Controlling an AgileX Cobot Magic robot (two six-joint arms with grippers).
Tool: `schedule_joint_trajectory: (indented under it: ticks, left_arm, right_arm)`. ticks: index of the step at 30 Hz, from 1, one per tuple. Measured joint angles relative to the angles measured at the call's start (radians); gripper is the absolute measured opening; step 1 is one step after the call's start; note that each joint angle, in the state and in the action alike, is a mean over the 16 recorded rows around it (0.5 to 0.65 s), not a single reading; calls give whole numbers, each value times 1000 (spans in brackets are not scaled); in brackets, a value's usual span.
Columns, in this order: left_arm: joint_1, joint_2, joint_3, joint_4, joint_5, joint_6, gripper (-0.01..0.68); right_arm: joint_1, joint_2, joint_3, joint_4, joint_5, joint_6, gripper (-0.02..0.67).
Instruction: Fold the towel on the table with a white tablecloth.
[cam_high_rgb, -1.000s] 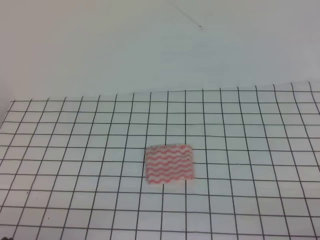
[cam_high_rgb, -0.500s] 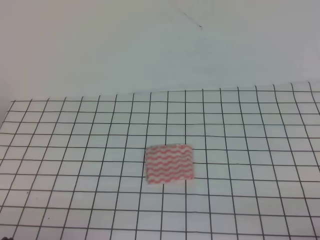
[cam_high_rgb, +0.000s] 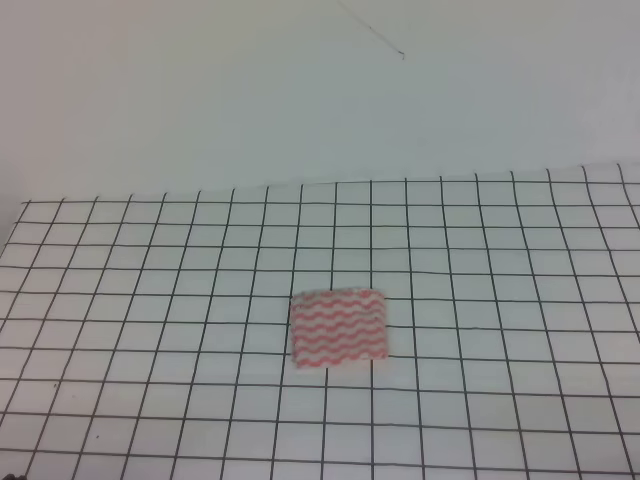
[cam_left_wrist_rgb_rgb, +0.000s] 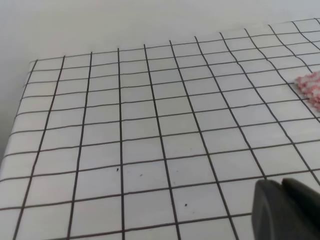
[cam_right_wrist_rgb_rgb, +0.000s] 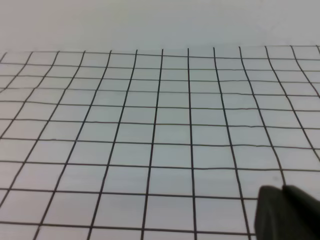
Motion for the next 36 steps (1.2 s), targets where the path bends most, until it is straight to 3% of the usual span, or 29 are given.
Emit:
schedule_joint_trajectory:
  ticks: [36]
  left_arm:
    - [0, 0, 0, 0, -2, 1, -1]
  right_arm:
    - [0, 2, 0, 0, 0, -7, -1]
